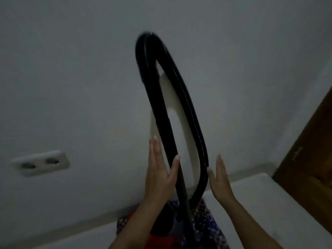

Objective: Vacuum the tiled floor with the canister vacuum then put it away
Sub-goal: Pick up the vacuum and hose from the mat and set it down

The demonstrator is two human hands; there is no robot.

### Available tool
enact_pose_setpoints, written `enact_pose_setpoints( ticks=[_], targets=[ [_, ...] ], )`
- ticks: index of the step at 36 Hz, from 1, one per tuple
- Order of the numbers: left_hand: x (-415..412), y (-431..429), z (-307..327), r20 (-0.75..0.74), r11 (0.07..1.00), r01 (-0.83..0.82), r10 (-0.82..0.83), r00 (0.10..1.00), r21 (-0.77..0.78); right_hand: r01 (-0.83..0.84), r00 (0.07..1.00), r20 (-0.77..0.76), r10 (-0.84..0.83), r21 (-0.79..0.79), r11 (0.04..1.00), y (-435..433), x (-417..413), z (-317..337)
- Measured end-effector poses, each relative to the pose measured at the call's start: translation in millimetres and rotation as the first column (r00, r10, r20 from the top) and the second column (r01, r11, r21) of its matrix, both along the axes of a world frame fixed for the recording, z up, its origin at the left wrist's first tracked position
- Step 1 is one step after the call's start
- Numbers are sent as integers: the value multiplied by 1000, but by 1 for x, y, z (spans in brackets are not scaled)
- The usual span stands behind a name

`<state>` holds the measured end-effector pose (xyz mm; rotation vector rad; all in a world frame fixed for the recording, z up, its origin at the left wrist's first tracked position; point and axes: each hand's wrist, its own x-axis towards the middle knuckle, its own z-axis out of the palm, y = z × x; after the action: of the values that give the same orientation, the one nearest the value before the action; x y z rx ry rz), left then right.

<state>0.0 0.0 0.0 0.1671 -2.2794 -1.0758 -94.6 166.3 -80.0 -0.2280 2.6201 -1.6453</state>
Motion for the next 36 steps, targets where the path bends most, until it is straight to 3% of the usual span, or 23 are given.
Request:
enact_pose_setpoints(
  ticks=[6,11,17,24,36],
  targets=[
    [-39,-1,-64,-193,998,51,-55,980,-27,-48,994,-100,48,-5,999,-11,-65,-89],
    [-56,-2,-90,-324,985,167,-171,930,-40,-98,975,-204,85,-54,994,-21,-106,-117],
    [-59,6,-92,-353,983,171,-183,918,-65,-121,950,-301,79,-123,985,-30,-95,-112],
    [-52,7,-87,-289,985,171,-162,943,7,-263,916,-372,151,-273,925,-52,-21,-111],
    [-14,-22,-89,-295,986,147,-117,948,81,-311,781,-538,318,108,944,-93,21,-131]
  ],
)
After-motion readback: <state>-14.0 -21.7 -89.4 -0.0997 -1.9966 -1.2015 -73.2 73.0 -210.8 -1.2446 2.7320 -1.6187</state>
